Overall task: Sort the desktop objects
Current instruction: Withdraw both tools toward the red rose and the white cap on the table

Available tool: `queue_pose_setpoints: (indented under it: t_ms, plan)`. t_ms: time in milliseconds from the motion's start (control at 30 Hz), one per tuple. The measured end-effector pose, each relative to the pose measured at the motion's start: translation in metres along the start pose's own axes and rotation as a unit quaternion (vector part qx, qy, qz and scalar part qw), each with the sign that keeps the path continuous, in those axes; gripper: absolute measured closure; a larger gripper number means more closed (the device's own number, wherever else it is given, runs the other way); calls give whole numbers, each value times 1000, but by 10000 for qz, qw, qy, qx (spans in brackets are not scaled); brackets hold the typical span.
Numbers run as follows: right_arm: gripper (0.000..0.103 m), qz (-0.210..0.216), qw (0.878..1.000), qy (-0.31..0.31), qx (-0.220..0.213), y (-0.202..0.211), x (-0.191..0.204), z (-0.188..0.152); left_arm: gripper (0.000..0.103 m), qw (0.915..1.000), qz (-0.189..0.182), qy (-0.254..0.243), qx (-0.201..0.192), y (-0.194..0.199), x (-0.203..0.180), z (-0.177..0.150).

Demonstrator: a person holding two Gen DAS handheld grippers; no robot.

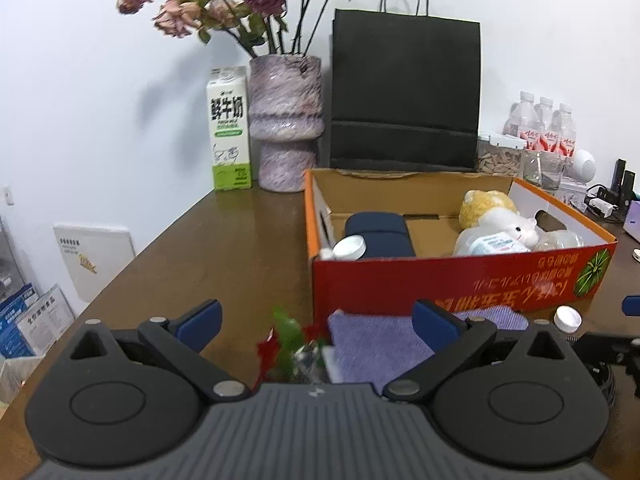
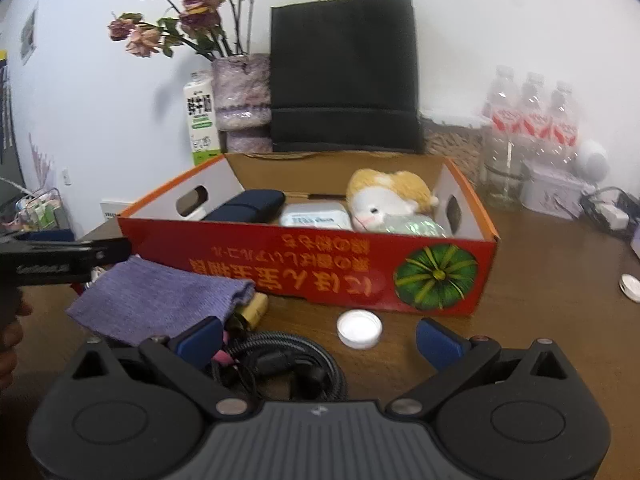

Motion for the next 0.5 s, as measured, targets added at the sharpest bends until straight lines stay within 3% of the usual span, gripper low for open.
queue_pose_setpoints:
  t_ms: [500]
  plan:
    - [0, -357, 9987, -371, 50, 3, -26, -5, 2, 9992, -26, 380, 106, 11, 31, -5]
Point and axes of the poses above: each gripper's, at about its wrist camera, not at the fingertips, and y roughly against the way its jaws point, x to its left, z to its top, the point moved 5 cm from there along -y, roughly the way its jaws point, and after that the axes turned 11 degrees about x, right-handed, at the moved point
